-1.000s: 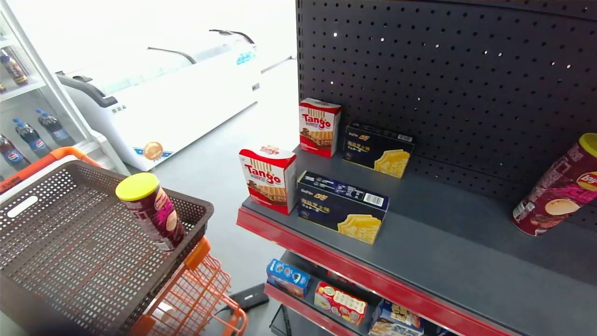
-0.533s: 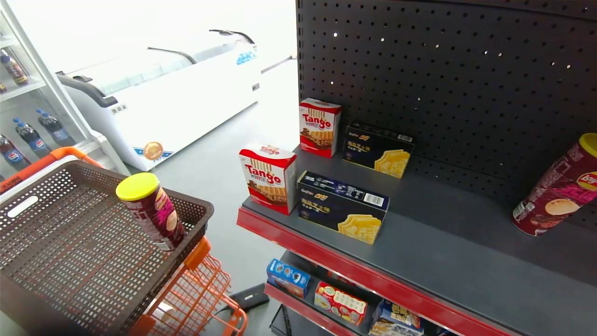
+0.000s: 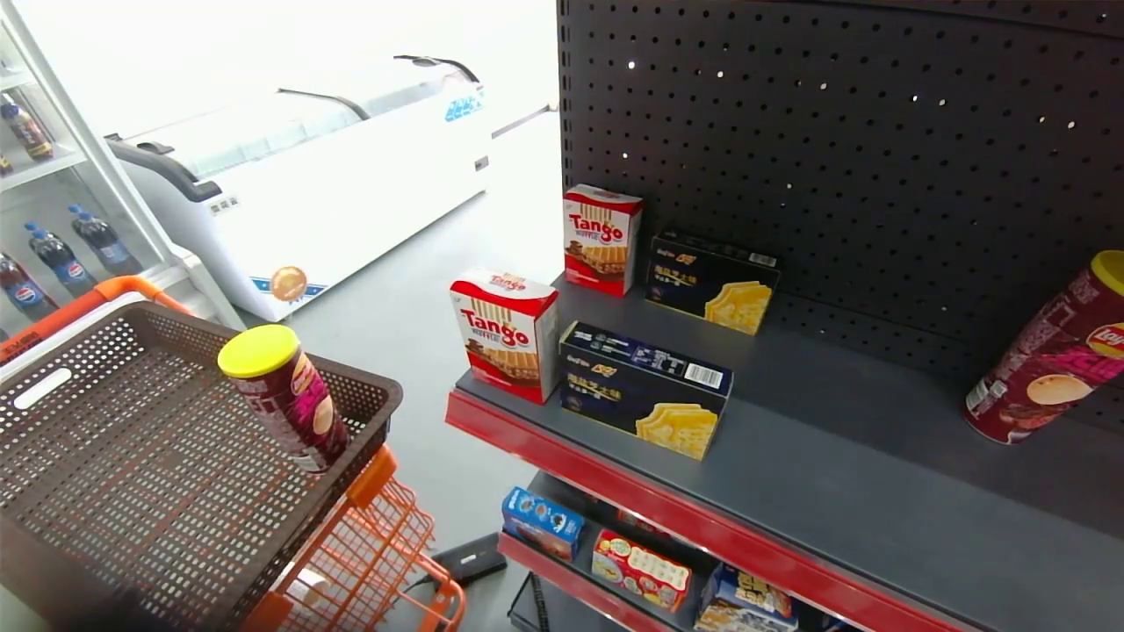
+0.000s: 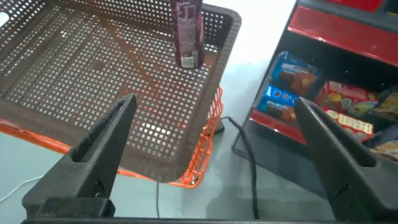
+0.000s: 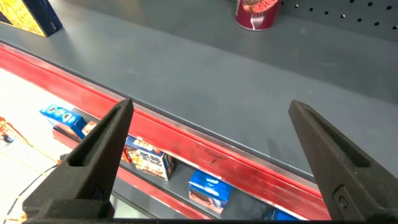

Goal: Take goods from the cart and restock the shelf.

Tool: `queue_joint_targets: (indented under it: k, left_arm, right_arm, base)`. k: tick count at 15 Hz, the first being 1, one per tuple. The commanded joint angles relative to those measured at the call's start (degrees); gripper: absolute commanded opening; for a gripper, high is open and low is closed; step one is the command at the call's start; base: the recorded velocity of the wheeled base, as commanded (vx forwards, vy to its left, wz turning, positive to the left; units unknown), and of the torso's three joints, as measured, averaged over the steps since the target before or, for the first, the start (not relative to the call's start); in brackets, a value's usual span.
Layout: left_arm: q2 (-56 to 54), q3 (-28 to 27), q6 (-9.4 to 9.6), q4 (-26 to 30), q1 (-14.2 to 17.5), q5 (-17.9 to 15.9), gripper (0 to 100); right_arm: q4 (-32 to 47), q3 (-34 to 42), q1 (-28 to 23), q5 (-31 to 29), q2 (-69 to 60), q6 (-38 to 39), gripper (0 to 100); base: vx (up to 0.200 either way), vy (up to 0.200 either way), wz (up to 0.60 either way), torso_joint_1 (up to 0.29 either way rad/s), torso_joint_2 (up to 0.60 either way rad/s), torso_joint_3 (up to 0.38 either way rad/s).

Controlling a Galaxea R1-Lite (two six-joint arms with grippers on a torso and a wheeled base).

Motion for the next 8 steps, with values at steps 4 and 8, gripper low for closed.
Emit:
queue_joint_targets:
  k: [4, 8]
  left_arm:
    - [32.0, 2.1, 0.48, -24.2, 7.7, -0.6, 100]
    - [49.1, 3.6, 0.57, -46.4, 7.2, -0.6, 100]
  right_arm:
    - [0.0, 0.0, 0.0, 0.0, 0.0, 0.0, 100]
    - [0.0, 0.0, 0.0, 0.0, 0.0, 0.0, 100]
  base:
    - [0.0, 0.0, 0.0, 0.0, 0.0, 0.0]
    - [0.0, 0.0, 0.0, 0.0, 0.0, 0.0]
